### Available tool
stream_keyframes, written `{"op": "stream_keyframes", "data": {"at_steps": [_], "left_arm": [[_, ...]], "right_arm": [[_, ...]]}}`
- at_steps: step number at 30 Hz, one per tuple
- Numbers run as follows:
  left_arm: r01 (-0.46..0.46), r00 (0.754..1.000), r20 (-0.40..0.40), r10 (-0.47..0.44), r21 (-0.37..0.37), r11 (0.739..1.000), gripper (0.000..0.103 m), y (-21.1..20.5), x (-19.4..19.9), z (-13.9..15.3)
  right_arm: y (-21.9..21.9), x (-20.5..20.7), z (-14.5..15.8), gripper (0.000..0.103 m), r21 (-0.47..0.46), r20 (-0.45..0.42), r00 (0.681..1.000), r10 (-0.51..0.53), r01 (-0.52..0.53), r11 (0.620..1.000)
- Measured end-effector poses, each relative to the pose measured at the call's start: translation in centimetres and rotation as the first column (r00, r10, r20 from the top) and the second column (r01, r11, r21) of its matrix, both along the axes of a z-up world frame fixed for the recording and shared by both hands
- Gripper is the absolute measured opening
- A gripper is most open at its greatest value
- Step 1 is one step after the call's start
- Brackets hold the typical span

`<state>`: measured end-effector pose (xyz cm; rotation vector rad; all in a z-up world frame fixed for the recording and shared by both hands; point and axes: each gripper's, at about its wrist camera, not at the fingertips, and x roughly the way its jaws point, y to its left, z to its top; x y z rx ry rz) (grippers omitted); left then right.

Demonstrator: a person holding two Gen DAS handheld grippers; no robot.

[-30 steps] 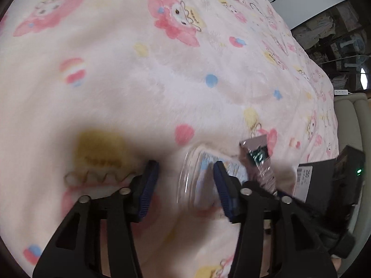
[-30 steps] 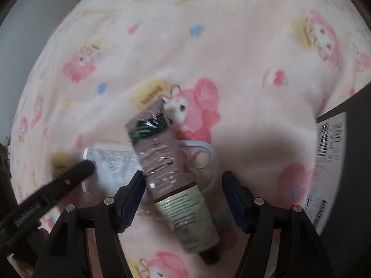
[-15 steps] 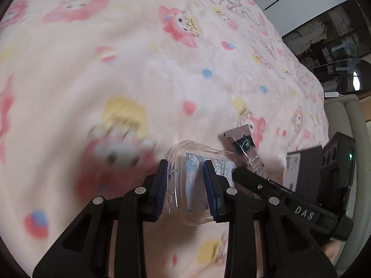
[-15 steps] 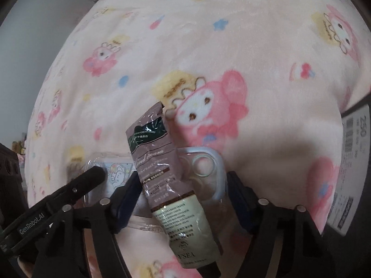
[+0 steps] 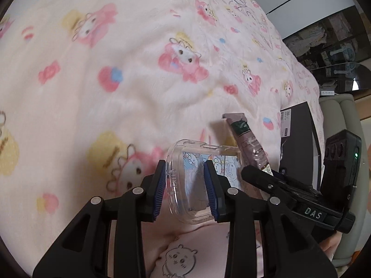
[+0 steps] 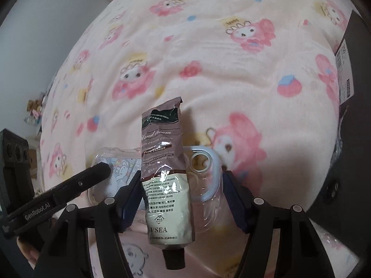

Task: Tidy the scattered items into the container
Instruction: 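Grasp the clear phone case with the right gripper while the left gripper grips its other side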

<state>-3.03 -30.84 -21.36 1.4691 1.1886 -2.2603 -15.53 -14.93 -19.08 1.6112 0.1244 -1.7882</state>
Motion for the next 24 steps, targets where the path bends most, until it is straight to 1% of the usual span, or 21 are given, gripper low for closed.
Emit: {"op": "stream_keyframes", "data": {"at_steps": [1,2,3,4,5,7,10,11,12,13,14,15,17,18,21,22,24], "left_arm": [[-0.009,1.0,0.004,0.009,0.01,1.0,0.034,-0.2,0.2,-0.3],[-0.023,0.999,0.022,0.022,0.013,1.0,0.032,-0.4,0.3,-0.7],[-0.035,0.998,0.047,0.035,-0.006,0.999,0.031,-0.6,0.5,-1.2],[-0.044,0.997,0.062,0.046,-0.025,0.999,0.031,-0.9,0.8,-1.5],[-0.051,0.997,0.059,0.052,-0.021,0.999,0.031,-1.0,1.1,-1.7],[-0.067,0.997,0.041,0.066,0.017,0.998,0.031,-1.5,1.5,-2.1],[-0.095,0.994,0.047,0.095,0.014,0.995,0.031,-2.3,1.8,-2.8],[-0.099,0.994,0.048,0.098,0.027,0.995,0.032,-2.6,2.0,-3.1],[-0.103,0.994,0.047,0.101,0.044,0.994,0.032,-2.8,2.0,-3.3],[-0.103,0.994,0.042,0.1,0.061,0.993,0.034,-2.8,2.0,-3.4],[-0.094,0.995,0.037,0.092,0.082,0.992,0.038,-2.8,1.9,-3.7],[-0.085,0.996,0.035,0.082,0.095,0.992,0.041,-2.6,1.8,-3.9],[-0.06,0.998,0.029,0.057,0.123,0.991,0.047,-2.2,1.7,-4.3],[-0.055,0.998,0.03,0.052,0.132,0.99,0.047,-2.0,1.7,-4.7],[-0.066,0.998,0.031,0.062,0.142,0.988,0.048,-1.9,1.6,-5.5],[-0.068,0.998,0.024,0.065,0.151,0.986,0.047,-2.0,1.6,-5.5],[-0.058,0.998,0.01,0.058,0.158,0.986,0.038,-1.8,1.5,-5.3]], "right_arm": [[0.1,0.2,0.2,0.062,-0.011,-0.01,1.0,0.009,-0.009,1.0],[0.2,0.3,0.3,0.061,-0.018,-0.011,1.0,0.015,-0.015,1.0],[0.3,0.3,0.3,0.056,-0.023,-0.006,1.0,0.019,-0.019,1.0],[0.2,0.6,0.1,0.04,-0.023,-0.003,1.0,0.021,-0.021,1.0],[0.3,0.7,0.0,0.034,-0.008,-0.006,1.0,0.027,-0.027,1.0],[0.5,0.4,-0.4,0.034,0.018,-0.031,0.999,0.037,-0.036,0.999],[0.6,0.0,-0.5,0.034,0.007,-0.021,0.999,0.027,-0.026,1.0],[0.8,-0.1,-0.3,0.034,-0.003,-0.017,1.0,0.022,-0.022,1.0],[0.6,-0.1,-0.3,0.039,-0.011,-0.019,0.999,0.027,-0.027,1.0],[0.3,-0.2,-0.3,0.053,-0.012,-0.025,0.999,0.039,-0.04,0.999],[-0.3,-0.1,-0.4,0.06,0.004,-0.038,0.997,0.06,-0.06,0.998],[-0.7,0.1,-0.6,0.064,0.025,-0.044,0.996,0.077,-0.076,0.997],[-1.3,0.4,-1.5,0.065,0.07,-0.04,0.995,0.095,-0.092,0.993],[-1.7,0.4,-2.2,0.066,0.088,-0.033,0.995,0.097,-0.094,0.992],[-2.4,0.4,-3.5,0.067,0.103,-0.031,0.995,0.093,-0.089,0.991],[-2.6,0.5,-3.8,0.071,0.1,-0.031,0.995,0.094,-0.09,0.991],[-2.9,1.1,-4.2,0.072,0.077,-0.025,0.993,0.114,-0.112,0.991]]}}
